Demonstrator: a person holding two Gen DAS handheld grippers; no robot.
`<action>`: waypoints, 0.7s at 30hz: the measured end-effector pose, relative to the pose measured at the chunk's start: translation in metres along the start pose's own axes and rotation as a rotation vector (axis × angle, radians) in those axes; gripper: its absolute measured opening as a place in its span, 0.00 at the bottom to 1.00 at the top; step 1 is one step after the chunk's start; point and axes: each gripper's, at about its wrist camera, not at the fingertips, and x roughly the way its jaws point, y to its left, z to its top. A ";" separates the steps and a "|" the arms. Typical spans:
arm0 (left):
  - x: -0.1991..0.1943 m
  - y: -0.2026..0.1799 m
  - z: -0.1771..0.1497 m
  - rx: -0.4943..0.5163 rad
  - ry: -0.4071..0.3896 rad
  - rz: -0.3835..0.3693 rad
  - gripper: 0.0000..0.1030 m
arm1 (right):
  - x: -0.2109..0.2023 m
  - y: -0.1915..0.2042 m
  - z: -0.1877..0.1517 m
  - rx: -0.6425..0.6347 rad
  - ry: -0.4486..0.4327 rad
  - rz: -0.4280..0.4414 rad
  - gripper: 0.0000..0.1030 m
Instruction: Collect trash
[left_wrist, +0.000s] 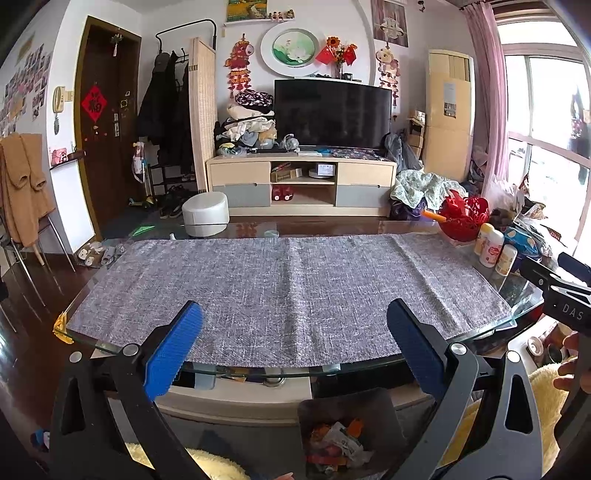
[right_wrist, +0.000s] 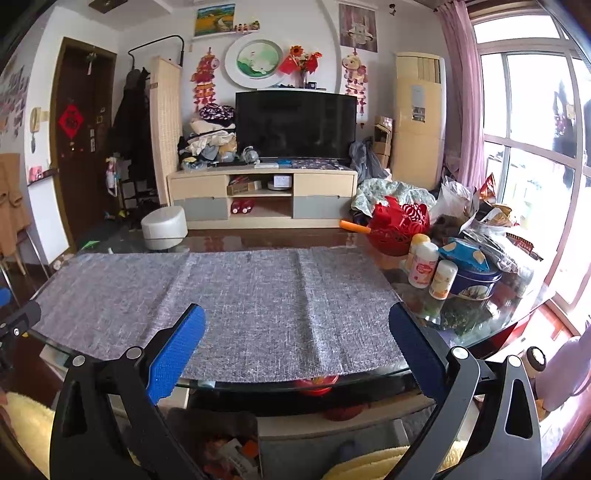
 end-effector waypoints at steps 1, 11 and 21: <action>-0.001 0.000 0.000 -0.001 -0.001 0.001 0.92 | 0.000 0.000 0.001 -0.001 0.000 0.001 0.97; -0.002 0.002 0.001 -0.005 -0.003 0.002 0.92 | 0.002 0.001 0.003 -0.006 0.004 0.003 0.97; -0.005 0.000 -0.001 -0.014 -0.012 0.004 0.92 | -0.001 0.002 0.004 -0.006 0.000 0.003 0.97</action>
